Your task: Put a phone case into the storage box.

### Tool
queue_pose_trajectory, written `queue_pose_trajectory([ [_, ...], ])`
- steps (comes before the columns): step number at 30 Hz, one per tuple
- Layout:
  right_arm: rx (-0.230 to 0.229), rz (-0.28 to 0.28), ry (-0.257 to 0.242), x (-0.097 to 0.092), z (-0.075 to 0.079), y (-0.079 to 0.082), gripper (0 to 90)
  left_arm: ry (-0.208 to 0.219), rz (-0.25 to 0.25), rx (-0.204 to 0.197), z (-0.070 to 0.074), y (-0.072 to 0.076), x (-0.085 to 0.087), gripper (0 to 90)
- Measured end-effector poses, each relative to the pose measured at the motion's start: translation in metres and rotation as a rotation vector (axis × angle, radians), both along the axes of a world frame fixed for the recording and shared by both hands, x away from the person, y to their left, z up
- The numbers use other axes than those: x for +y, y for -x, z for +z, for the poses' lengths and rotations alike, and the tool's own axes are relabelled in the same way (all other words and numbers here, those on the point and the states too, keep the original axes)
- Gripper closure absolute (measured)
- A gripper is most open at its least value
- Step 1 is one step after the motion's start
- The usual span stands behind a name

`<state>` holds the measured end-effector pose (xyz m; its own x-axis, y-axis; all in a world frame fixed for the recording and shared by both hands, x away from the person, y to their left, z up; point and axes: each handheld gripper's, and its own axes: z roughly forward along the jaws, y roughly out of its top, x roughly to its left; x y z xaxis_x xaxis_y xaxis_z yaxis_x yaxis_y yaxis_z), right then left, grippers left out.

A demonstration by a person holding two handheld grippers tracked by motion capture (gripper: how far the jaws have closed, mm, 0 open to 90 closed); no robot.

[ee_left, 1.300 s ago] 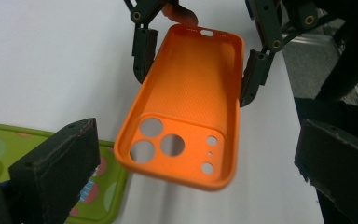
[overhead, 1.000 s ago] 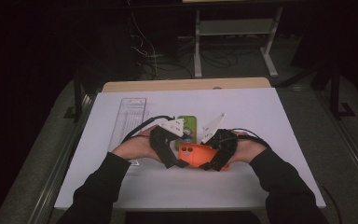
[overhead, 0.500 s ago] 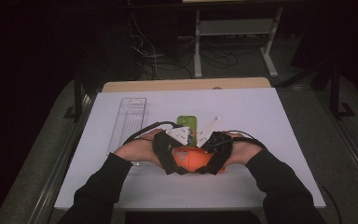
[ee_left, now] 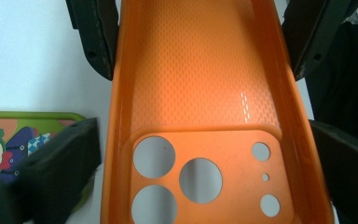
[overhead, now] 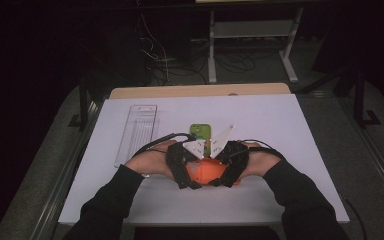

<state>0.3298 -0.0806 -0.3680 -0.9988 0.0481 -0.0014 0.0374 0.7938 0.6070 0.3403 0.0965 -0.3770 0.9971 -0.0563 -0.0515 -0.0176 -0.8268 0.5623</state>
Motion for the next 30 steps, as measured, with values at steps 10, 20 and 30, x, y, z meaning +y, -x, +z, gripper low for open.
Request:
queue_pose_trajectory([
  [10, -0.013, 0.005, 0.012, 0.000, 0.000, -0.001, 15.1, -0.005, -0.023, 0.010, 0.000, 0.000, 0.000, 13.7],
  [20, 0.013, -0.006, -0.004, -0.001, -0.002, 0.000, 14.3, 0.008, -0.007, 0.058, 0.000, -0.003, 0.000, 15.5],
  [30, 0.004, -0.047, -0.064, -0.011, 0.005, -0.005, 2.9, -0.005, 0.007, 0.054, 0.001, -0.005, 0.002, 15.7],
])
